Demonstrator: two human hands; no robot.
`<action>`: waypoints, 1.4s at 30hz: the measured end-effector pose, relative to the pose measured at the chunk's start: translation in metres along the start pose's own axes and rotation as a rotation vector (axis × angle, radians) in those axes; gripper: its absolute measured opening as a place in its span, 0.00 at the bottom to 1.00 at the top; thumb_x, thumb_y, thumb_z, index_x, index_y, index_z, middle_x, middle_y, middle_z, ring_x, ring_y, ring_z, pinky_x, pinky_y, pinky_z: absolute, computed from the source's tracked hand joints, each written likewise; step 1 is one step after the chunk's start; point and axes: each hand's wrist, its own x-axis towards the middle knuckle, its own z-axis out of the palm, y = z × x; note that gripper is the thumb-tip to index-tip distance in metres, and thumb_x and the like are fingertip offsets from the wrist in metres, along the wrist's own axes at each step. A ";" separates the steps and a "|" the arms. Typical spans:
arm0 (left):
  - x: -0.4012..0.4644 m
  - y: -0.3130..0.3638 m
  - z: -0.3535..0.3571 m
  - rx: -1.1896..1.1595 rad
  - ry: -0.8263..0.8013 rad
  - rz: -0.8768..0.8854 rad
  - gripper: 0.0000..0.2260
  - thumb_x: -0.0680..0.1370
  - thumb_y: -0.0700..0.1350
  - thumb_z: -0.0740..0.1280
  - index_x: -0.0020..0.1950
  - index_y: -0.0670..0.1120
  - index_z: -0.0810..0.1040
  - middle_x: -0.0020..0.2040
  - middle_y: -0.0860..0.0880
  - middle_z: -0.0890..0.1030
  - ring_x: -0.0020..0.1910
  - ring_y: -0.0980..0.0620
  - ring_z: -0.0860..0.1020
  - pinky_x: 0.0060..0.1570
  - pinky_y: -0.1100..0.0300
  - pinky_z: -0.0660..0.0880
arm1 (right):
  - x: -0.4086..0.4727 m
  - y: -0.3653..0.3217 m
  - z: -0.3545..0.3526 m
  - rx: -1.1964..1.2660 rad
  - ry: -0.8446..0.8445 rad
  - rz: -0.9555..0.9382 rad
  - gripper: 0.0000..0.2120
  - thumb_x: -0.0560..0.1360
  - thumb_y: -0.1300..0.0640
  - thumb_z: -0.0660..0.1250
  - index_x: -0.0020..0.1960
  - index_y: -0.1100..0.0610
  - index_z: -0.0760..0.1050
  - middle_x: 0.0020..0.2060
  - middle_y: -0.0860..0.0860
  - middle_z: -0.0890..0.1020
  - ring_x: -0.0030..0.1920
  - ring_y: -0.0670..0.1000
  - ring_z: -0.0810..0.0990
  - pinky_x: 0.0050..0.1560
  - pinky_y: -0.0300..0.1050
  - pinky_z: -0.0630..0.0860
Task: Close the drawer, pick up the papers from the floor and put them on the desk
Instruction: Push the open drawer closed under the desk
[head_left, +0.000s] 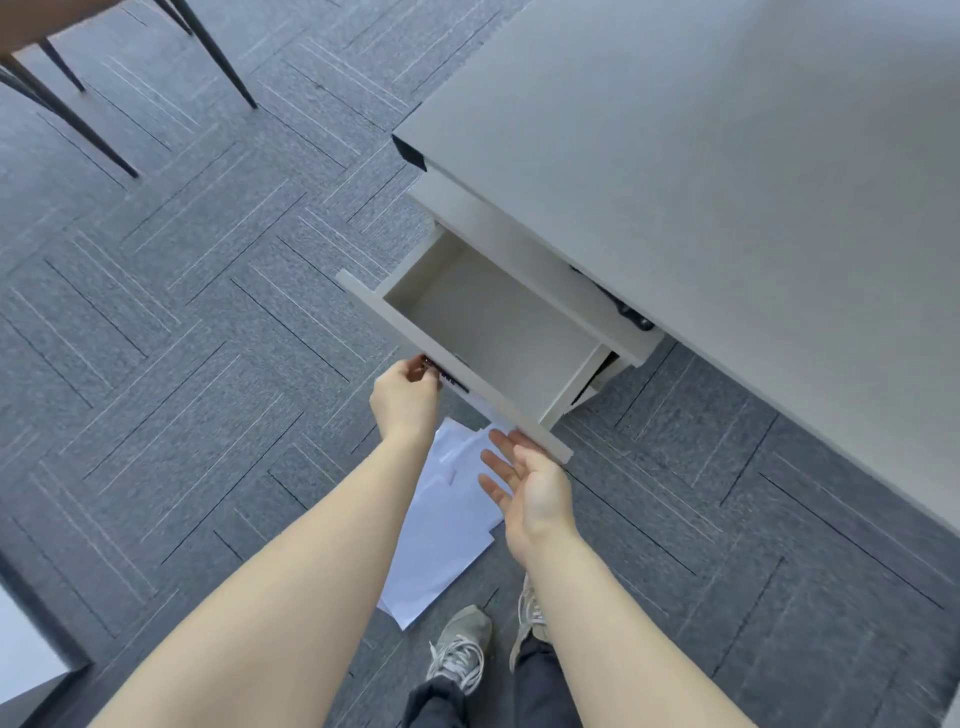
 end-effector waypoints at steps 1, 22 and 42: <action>0.003 0.008 0.009 -0.008 0.000 -0.002 0.13 0.73 0.45 0.66 0.55 0.49 0.83 0.45 0.46 0.87 0.48 0.46 0.83 0.53 0.51 0.79 | 0.005 -0.010 0.000 -0.007 -0.007 -0.013 0.10 0.81 0.60 0.57 0.56 0.54 0.76 0.57 0.53 0.83 0.53 0.53 0.82 0.48 0.48 0.78; 0.035 0.075 0.091 0.127 0.026 0.234 0.09 0.72 0.41 0.69 0.51 0.46 0.83 0.43 0.44 0.86 0.43 0.45 0.80 0.49 0.50 0.78 | 0.058 -0.108 -0.010 -0.140 -0.074 -0.192 0.11 0.79 0.62 0.61 0.53 0.48 0.77 0.55 0.50 0.85 0.52 0.51 0.83 0.49 0.47 0.77; 0.044 0.073 0.072 0.210 -0.239 0.218 0.15 0.77 0.49 0.65 0.59 0.41 0.78 0.53 0.39 0.83 0.50 0.41 0.82 0.56 0.45 0.77 | 0.059 -0.107 -0.014 -0.312 -0.077 -0.186 0.13 0.79 0.60 0.61 0.60 0.48 0.75 0.55 0.50 0.83 0.48 0.54 0.81 0.44 0.47 0.77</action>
